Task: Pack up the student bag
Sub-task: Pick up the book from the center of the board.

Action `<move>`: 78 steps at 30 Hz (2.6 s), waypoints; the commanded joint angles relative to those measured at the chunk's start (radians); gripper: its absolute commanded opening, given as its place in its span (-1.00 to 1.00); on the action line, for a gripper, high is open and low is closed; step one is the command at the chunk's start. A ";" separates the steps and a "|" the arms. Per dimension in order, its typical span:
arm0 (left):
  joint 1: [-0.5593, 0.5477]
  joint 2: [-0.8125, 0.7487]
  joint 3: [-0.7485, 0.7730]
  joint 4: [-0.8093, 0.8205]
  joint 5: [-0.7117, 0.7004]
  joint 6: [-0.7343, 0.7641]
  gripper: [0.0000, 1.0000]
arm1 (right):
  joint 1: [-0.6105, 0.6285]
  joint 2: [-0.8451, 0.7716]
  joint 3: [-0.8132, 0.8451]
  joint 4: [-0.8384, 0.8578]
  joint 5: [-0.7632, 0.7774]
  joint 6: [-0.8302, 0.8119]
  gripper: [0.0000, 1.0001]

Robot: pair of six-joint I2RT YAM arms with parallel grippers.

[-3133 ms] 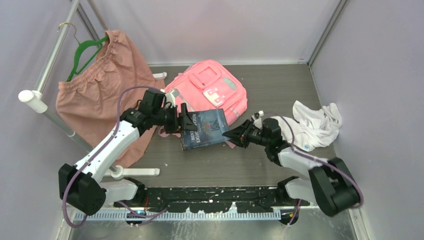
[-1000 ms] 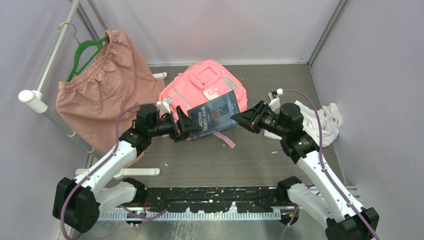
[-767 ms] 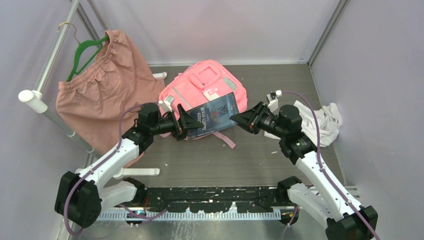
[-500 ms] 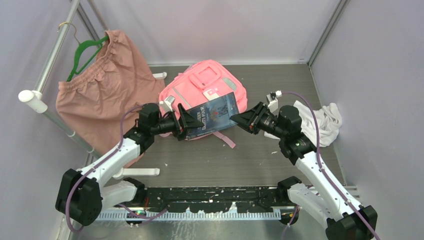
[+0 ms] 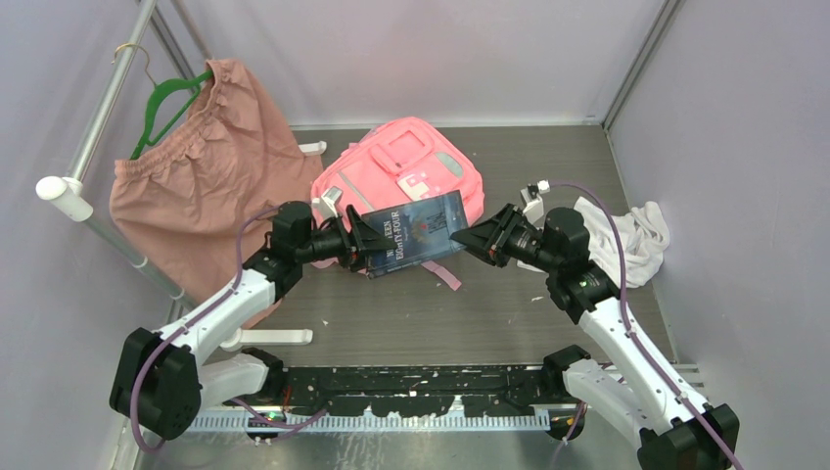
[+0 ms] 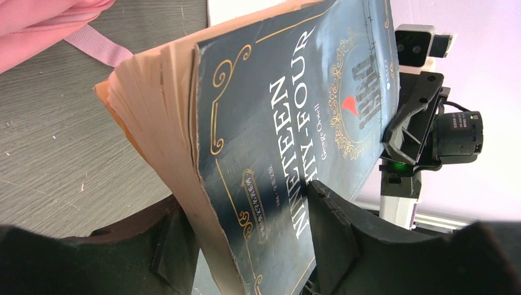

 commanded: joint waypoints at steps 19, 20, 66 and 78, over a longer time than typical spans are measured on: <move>-0.006 -0.025 0.020 0.129 0.008 -0.025 0.32 | 0.017 -0.043 -0.035 0.142 -0.135 0.029 -0.98; -0.006 -0.028 0.021 0.128 0.008 -0.025 0.21 | 0.018 -0.044 -0.036 0.121 -0.142 0.017 -0.98; 0.040 0.008 0.351 -0.198 0.456 0.253 -1.00 | -0.022 -0.013 -0.089 0.248 -0.245 -0.079 -0.02; 0.046 0.139 0.350 -0.291 0.403 0.336 -0.07 | -0.022 -0.038 -0.074 0.126 -0.179 -0.145 -0.98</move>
